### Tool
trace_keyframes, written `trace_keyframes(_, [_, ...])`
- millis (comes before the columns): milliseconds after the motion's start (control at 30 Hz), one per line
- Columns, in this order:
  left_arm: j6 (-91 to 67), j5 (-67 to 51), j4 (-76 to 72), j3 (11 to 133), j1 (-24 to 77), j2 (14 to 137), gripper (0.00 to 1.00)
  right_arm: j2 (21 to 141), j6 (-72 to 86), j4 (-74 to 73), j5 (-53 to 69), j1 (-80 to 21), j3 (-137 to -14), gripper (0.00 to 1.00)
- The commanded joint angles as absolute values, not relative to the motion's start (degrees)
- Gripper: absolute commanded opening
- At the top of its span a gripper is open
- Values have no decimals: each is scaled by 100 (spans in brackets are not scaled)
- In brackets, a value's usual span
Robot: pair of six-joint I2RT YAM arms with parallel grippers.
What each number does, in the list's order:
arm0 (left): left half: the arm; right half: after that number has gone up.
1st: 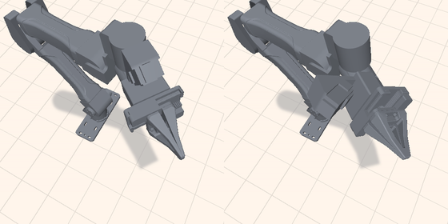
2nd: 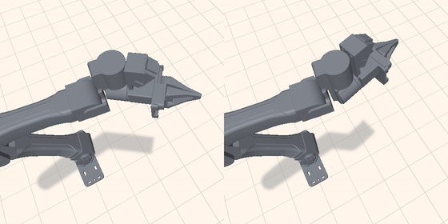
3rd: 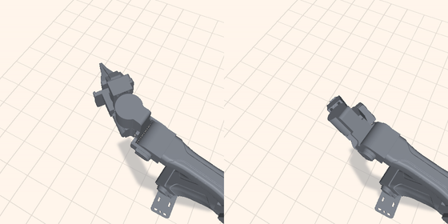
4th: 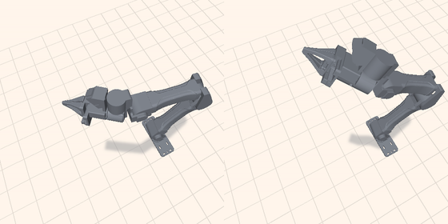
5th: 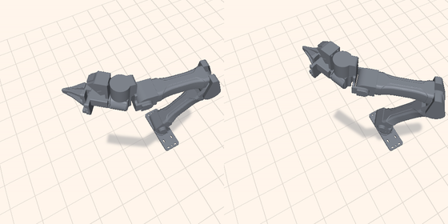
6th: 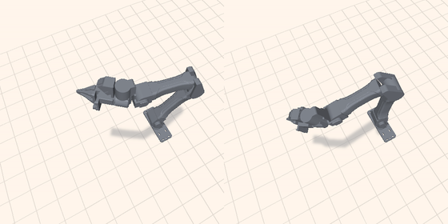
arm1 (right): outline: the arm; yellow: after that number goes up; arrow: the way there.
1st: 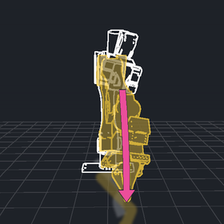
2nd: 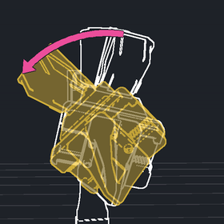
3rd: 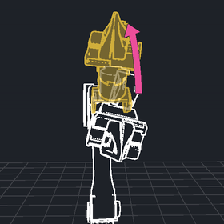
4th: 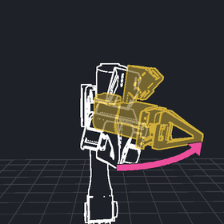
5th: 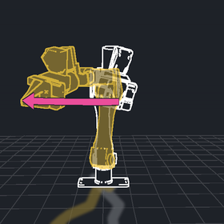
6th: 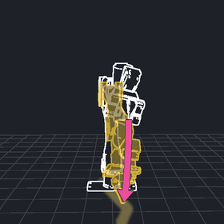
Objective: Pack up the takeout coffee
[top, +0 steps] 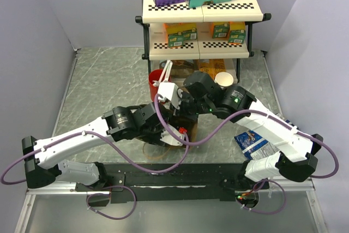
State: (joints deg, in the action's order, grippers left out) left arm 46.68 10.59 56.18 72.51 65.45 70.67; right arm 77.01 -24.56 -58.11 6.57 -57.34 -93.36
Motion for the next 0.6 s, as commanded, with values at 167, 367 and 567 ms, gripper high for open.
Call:
trace_keyframes(167, [4474,1292,5133,6882,6513,7014,1,7629,-2312,-5511,150,-5959,-9510,0])
trace_keyframes(367, [4369,1283,5089,6812,6504,6786,1,7655,-2373,-5195,-500,-5959,-9589,0])
trace_keyframes(567, [4131,1301,4738,6374,6513,6574,1,7734,-2514,-5071,-608,-5959,-9571,0])
